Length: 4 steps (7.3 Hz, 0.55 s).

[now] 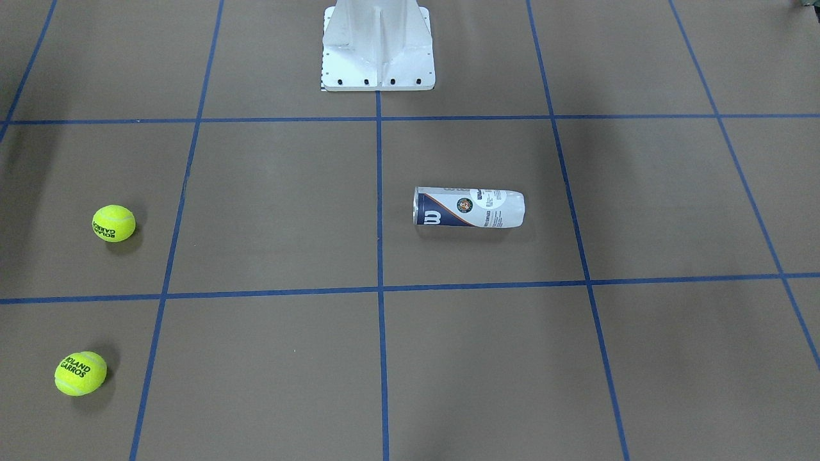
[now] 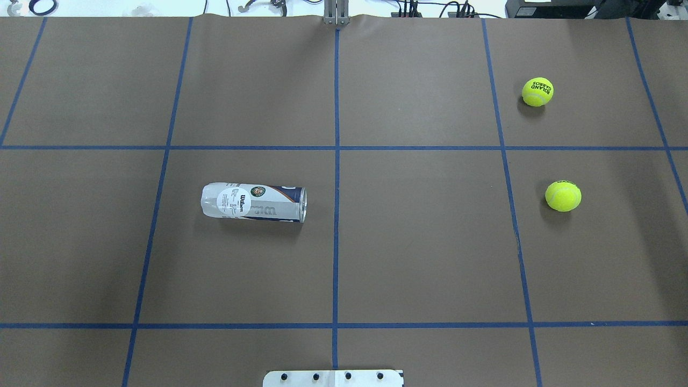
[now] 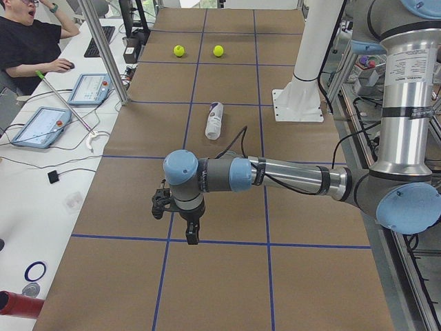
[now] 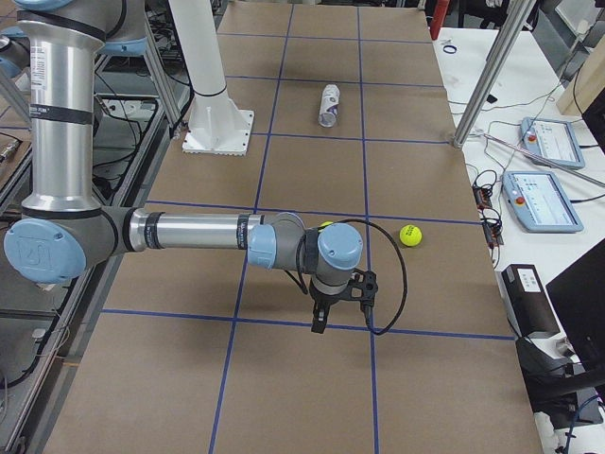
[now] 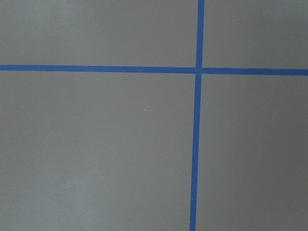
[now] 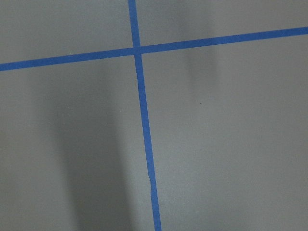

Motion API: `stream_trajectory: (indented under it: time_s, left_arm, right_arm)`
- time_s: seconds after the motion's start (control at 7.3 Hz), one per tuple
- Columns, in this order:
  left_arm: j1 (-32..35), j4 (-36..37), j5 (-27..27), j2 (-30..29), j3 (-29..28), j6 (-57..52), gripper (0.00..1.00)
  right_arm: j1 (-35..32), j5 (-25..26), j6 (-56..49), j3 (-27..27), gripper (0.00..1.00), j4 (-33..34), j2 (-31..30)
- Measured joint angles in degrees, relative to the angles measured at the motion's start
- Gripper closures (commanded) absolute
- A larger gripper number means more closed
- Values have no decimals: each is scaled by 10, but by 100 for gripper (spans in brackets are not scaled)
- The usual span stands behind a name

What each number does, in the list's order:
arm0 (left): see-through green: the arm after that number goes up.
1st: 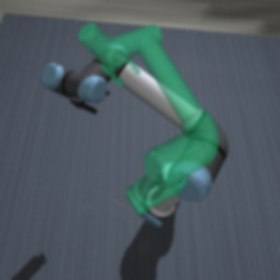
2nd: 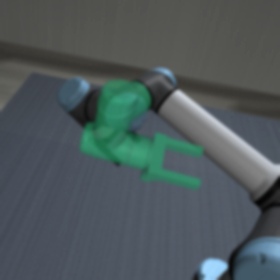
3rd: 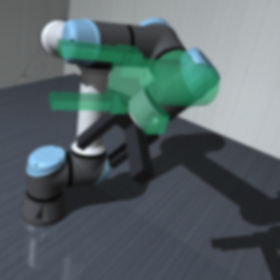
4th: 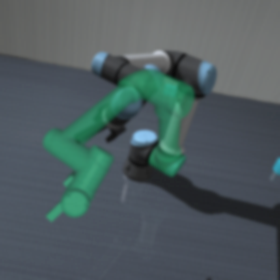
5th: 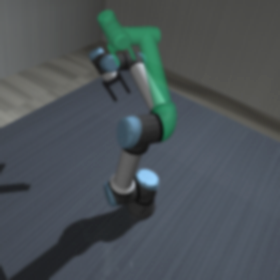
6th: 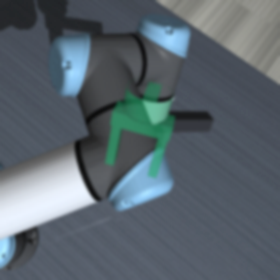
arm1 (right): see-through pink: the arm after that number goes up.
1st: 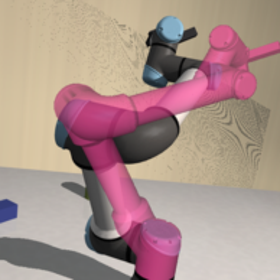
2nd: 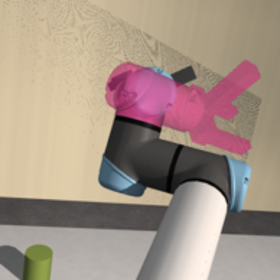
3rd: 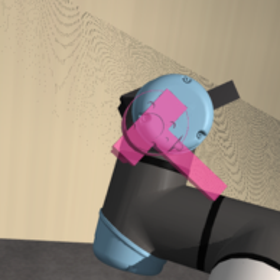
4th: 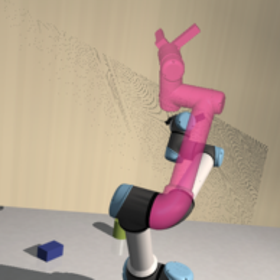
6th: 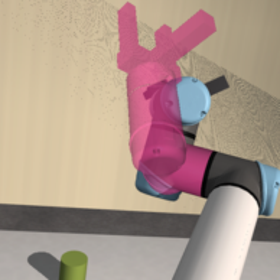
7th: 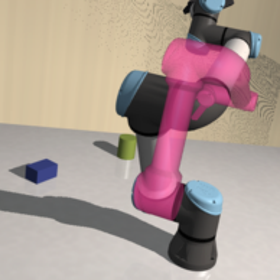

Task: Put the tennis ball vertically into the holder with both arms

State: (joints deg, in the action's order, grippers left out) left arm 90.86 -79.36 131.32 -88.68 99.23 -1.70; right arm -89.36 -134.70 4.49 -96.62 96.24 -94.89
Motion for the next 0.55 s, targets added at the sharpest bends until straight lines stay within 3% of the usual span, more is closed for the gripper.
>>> stream_trajectory:
  time_s: [0.55]
  left_arm:
    - [3, -1, 6, -1, 30, 1, 0]
  right_arm:
    - [-4, -5, 0, -3, 1, -1, 1]
